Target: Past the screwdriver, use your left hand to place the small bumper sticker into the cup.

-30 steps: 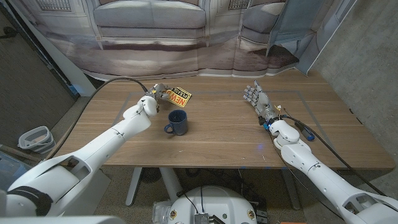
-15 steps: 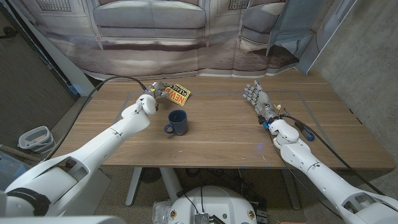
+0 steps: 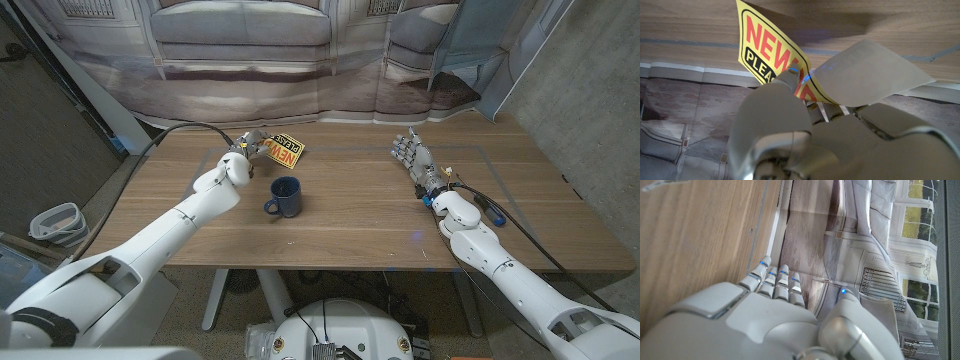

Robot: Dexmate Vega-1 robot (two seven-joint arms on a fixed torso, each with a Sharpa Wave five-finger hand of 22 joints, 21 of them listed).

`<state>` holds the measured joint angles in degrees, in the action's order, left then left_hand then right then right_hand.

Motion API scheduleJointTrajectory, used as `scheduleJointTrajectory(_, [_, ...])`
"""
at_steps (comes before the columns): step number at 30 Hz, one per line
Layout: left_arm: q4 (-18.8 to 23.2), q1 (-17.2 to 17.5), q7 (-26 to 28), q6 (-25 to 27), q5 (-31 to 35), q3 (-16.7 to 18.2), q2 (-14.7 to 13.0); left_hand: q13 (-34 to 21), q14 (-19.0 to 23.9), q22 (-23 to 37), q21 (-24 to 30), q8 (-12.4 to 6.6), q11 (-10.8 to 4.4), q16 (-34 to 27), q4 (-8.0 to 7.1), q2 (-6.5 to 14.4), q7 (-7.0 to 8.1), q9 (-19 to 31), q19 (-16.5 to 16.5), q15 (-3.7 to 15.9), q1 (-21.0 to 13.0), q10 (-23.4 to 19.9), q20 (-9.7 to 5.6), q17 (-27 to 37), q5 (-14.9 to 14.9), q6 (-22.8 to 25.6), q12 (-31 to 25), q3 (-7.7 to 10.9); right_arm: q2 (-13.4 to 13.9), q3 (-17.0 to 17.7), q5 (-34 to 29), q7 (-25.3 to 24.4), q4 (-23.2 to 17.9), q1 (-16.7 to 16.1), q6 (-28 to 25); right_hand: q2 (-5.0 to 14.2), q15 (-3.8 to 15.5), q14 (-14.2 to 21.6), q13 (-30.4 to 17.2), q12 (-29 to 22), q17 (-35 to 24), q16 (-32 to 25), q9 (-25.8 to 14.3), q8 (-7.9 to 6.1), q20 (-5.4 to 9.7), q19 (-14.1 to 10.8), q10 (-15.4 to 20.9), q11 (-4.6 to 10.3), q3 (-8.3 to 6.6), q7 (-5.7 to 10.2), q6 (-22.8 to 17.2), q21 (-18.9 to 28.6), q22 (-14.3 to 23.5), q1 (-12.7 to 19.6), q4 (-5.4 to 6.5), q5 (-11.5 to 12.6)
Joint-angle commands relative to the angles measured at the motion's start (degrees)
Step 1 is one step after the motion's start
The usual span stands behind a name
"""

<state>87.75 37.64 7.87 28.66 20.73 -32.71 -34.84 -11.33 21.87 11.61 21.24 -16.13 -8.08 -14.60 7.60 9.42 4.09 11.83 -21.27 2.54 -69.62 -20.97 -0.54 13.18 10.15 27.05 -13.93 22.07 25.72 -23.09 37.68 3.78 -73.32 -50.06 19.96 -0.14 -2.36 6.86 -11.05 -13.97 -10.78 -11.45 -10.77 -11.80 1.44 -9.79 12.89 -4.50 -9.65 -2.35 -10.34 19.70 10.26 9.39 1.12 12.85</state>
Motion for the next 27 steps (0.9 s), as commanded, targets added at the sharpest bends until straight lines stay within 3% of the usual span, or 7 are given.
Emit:
scheduleJointTrajectory(1, [2.97,1.94,0.29,0.85,0.01,1.41,-1.27,-0.12,0.76,0.07,0.35,-0.11,0.08,0.16,-0.02,-0.4,-0.15,0.21,-0.29,3.5,-0.4,-0.43,-0.42,0.09,-0.03,0.8,0.06,0.53,0.09,-0.18,-0.29,-0.49,-0.97,-0.13,-0.25,0.5,-0.21,0.56,-0.28,0.05,-0.25,0.14,-0.28,0.22,-0.17,-0.5,0.41,0.02,0.12,0.01,-0.63,-0.08,0.21,0.23,-0.09,-0.3])
scheduleJointTrajectory(27, [8.35,4.59,-0.04,3.87,1.06,3.46,-2.94,-0.15,0.95,0.05,0.71,0.14,-0.05,0.65,-0.01,-0.74,-0.23,0.23,-0.3,3.54,-0.36,-0.66,-0.45,0.04,-0.05,0.87,0.61,0.75,-0.28,-0.1,-0.4,-0.32,-1.05,-0.2,1.02,0.62,-0.13,0.65,-0.29,0.01,-0.27,0.15,-0.28,0.23,-0.2,-0.71,0.67,-0.07,0.21,-0.1,-0.65,-0.46,0.23,0.23,-0.16,-0.33])
